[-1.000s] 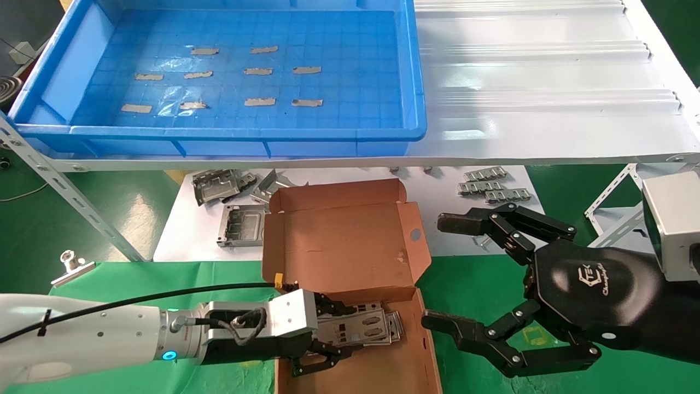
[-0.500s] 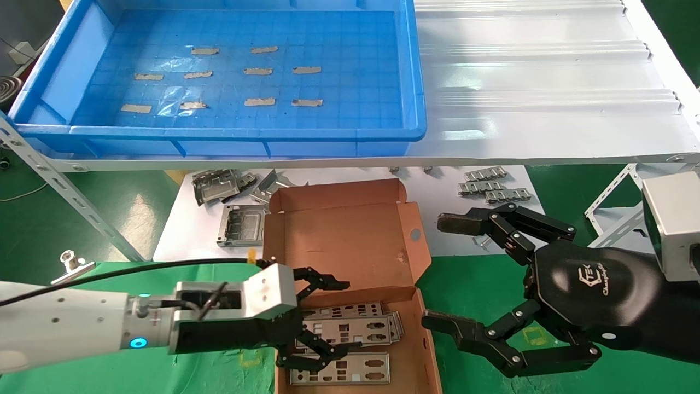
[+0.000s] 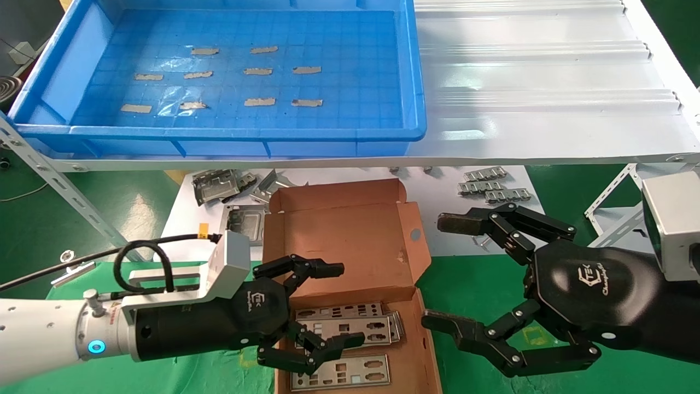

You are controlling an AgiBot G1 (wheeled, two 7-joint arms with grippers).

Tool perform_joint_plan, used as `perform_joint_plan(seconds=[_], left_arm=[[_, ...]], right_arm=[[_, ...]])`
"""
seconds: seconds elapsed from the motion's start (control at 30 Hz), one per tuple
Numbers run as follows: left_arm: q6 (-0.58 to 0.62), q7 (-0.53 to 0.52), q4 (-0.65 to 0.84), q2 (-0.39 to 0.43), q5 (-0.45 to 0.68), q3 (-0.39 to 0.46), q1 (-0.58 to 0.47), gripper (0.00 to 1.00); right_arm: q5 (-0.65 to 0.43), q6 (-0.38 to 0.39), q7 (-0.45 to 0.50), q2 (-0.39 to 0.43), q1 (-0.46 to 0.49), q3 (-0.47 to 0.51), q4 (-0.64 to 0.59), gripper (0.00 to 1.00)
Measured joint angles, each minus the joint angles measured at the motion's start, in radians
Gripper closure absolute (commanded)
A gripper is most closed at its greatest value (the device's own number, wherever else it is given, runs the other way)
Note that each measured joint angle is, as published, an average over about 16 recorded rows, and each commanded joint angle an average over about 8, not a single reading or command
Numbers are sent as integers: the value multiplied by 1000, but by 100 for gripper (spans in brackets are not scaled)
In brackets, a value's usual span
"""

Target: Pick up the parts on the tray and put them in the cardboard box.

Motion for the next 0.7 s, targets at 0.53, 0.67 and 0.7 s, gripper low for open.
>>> perform_joint_plan(seconds=[0.53, 0.67, 0.7], left_arm=[[19, -19, -53, -47, -13, -45, 10, 0], [33, -31, -74, -68, -24, -66, 16, 0], [36, -33, -79, -73, -27, -71, 17, 0]], right_arm=[[0, 0, 0, 0, 0, 0, 0, 0], [0, 0, 0, 0, 0, 0, 0, 0], [0, 0, 0, 0, 0, 0, 0, 0]])
